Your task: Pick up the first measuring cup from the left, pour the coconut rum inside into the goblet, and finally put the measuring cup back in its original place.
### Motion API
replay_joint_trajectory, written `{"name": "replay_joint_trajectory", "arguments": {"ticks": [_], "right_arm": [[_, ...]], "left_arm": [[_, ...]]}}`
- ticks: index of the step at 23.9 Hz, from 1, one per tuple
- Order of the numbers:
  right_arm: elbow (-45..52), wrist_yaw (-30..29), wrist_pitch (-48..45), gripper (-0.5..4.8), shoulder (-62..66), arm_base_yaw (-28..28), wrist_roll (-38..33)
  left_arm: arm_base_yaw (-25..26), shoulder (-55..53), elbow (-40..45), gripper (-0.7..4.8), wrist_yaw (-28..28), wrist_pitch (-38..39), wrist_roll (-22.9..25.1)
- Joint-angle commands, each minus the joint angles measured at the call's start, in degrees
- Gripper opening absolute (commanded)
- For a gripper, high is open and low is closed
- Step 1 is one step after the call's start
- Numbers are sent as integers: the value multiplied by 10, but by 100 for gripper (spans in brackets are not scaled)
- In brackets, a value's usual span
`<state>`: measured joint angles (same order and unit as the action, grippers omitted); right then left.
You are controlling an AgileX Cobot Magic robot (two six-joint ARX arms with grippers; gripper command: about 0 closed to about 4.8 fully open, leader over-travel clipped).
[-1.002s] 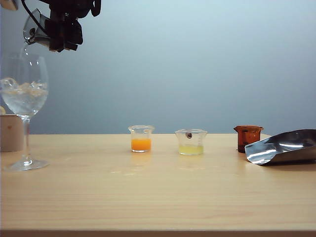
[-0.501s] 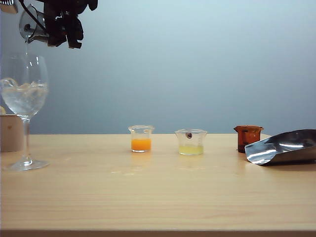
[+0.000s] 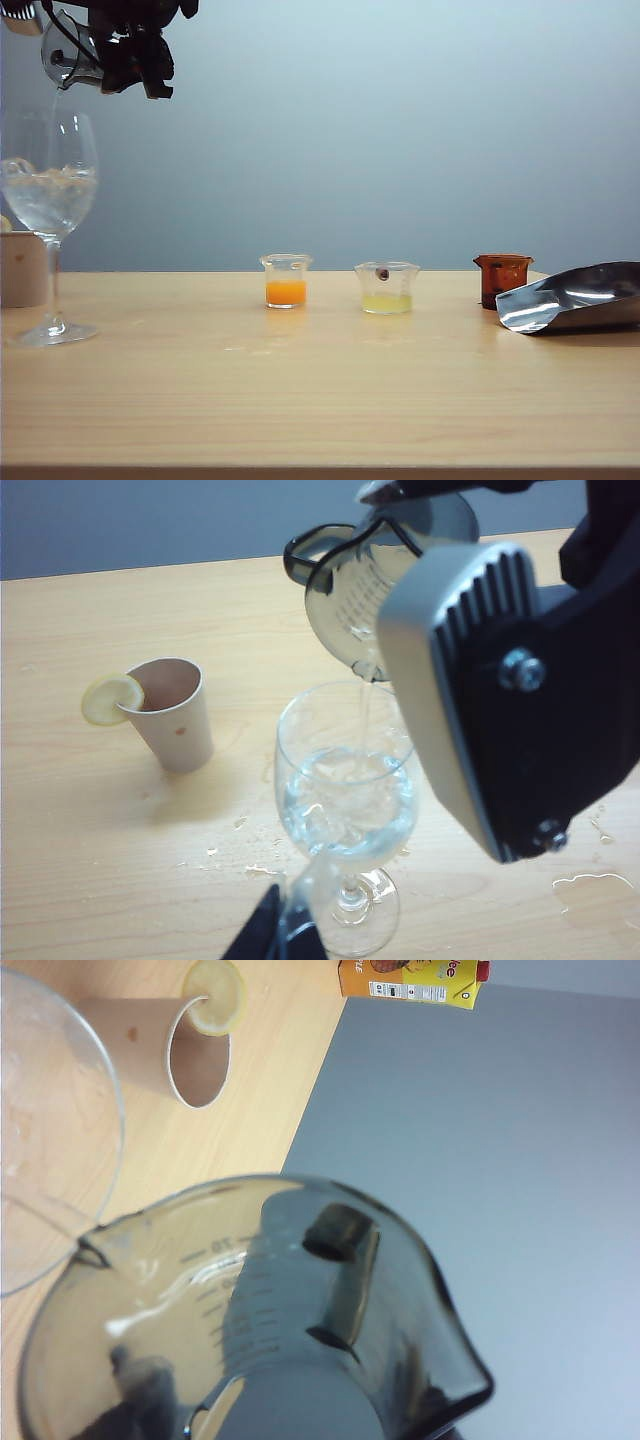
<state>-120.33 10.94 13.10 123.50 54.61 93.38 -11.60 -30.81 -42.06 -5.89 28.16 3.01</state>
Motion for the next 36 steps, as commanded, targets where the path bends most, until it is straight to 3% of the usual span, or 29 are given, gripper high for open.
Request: {"name": "replay_joint_trajectory", "arguments": {"ticks": [1,16,22,25,27,29,31,34,36], "right_arm": [[-6,25,-1,40,-6,2,14],[-6,33,-1,41,-7,5,72],[-6,35,-5,40,-7,5,12],[-6,58,-24,41,-7,2,-85],[-6,67,-24,41,-12,-14,-311],[-6,60,-5,40,-14,-25,-405],[-6,-13,52,40,-17,-61,-577],[-3,-102,70,32,-17,-92,-668],[3,-154,67,-8,-16,-109,-702]], "left_arm": [[0,1,-3,-3,-1,-4,0],[0,1,-3,-3,-1,-4,0],[0,1,-3,-3,-1,-4,0],[0,1,-3,-3,-1,-4,0],[0,1,-3,-3,-1,-4,0],[0,1,-3,-3,-1,-3,0],[0,1,-3,-3,-1,-4,0],[0,1,-3,-3,-1,-4,0],[0,1,-3,-3,-1,-4,0]]}}
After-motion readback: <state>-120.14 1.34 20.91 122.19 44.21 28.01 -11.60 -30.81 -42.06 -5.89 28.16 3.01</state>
